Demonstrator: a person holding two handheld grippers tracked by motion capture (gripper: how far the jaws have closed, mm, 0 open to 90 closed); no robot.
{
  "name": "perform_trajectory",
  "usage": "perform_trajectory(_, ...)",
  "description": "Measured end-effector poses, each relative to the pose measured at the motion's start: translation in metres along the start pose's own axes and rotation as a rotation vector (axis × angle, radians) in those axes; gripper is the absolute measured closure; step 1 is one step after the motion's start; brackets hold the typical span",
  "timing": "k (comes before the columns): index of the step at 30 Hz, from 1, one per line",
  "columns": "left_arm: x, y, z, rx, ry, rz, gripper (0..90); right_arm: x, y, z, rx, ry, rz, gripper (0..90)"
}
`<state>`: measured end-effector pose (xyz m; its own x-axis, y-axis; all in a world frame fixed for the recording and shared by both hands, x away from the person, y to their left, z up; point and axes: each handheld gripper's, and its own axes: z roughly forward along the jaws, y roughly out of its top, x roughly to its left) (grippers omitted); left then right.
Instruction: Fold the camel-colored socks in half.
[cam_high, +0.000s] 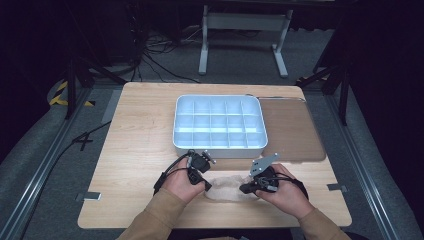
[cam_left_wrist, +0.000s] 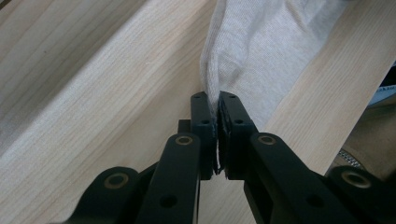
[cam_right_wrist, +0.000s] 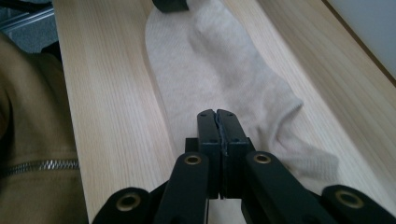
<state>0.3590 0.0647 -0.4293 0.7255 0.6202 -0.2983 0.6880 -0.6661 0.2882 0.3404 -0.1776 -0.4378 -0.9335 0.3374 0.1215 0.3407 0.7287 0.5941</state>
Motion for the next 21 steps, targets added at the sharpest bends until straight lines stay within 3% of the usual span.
perform_trajectory(4,-0.002,-0.002,-0.002,0.005,-0.005,-0.004,85.9,0.001,0.004,0.01,-0.037,-0.028,-0.009,90.0)
perform_trajectory(11,-0.004,-0.004,-0.003,0.019,-0.007,0.005,85.9,-0.005,0.008,0.022,-0.09,-0.086,0.018,90.0)
perform_trajectory(16,-0.005,-0.006,-0.004,0.008,-0.006,-0.008,85.9,-0.007,0.007,0.035,-0.034,-0.101,0.017,90.0)
perform_trajectory(21,-0.005,-0.006,-0.006,0.006,-0.013,-0.001,85.9,-0.006,0.007,0.036,-0.042,-0.101,0.019,90.0)
